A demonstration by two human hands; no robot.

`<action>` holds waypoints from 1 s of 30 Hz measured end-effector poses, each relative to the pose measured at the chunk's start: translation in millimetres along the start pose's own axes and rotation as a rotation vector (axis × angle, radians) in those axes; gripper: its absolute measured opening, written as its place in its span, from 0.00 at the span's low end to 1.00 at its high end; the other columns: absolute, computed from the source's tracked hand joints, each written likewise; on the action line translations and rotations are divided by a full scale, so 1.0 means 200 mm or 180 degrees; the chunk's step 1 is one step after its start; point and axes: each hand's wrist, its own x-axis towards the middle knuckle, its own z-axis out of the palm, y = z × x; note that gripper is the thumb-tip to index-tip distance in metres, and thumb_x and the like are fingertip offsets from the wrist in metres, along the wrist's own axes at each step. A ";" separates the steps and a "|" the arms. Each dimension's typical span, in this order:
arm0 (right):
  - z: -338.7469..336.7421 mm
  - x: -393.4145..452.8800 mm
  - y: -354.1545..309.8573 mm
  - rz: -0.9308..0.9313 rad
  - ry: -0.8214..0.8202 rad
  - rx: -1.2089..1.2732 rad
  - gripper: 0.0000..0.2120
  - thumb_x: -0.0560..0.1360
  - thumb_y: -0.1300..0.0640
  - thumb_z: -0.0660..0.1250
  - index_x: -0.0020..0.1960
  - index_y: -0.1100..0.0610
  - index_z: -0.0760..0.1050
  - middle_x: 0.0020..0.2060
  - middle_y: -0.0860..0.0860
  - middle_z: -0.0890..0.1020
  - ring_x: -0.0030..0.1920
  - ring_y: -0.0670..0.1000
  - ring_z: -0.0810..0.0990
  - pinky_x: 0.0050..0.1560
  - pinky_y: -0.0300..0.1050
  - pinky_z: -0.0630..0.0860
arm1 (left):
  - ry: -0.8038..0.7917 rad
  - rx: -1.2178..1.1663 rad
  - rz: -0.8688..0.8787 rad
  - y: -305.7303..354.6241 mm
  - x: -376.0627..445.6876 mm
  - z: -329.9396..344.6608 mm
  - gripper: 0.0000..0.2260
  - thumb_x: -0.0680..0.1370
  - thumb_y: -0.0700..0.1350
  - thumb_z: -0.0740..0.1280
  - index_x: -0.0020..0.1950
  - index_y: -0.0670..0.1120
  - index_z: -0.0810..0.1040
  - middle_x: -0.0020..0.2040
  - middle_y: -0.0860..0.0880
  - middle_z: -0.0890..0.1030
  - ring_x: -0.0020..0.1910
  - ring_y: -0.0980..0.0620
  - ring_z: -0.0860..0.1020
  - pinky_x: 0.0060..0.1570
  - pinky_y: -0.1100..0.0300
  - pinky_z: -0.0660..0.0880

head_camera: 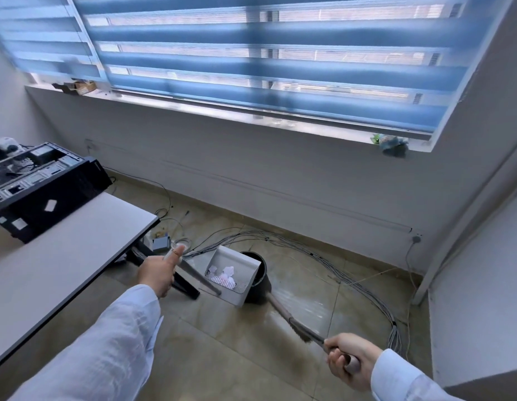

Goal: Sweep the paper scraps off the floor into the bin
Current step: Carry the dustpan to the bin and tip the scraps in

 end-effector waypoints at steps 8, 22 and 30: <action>0.16 0.07 -0.13 0.0026 0.0011 0.0258 0.16 0.79 0.62 0.57 0.32 0.61 0.65 0.16 0.52 0.65 0.11 0.47 0.63 0.11 0.28 0.62 | -0.0361 -0.0088 0.0146 0.13 0.29 -0.02 0.33 0.73 0.65 0.66 0.48 0.31 0.80 0.22 0.48 0.68 0.21 0.49 0.64 0.26 0.60 0.62; 0.42 0.17 -0.34 0.0024 0.0009 0.0927 0.18 0.80 0.60 0.56 0.31 0.60 0.64 0.16 0.53 0.66 0.10 0.47 0.64 0.10 0.29 0.63 | -0.0753 0.0349 0.0485 0.22 0.63 -0.08 0.27 0.76 0.63 0.64 0.34 0.40 0.74 0.22 0.48 0.67 0.20 0.51 0.64 0.25 0.61 0.62; 0.37 0.17 -0.44 0.0191 -0.0006 0.1041 0.17 0.80 0.59 0.57 0.33 0.60 0.65 0.16 0.54 0.66 0.10 0.47 0.65 0.09 0.31 0.63 | -0.0767 0.1003 0.0730 0.31 0.64 -0.02 0.28 0.77 0.63 0.62 0.26 0.43 0.65 0.23 0.48 0.66 0.25 0.49 0.65 0.29 0.57 0.62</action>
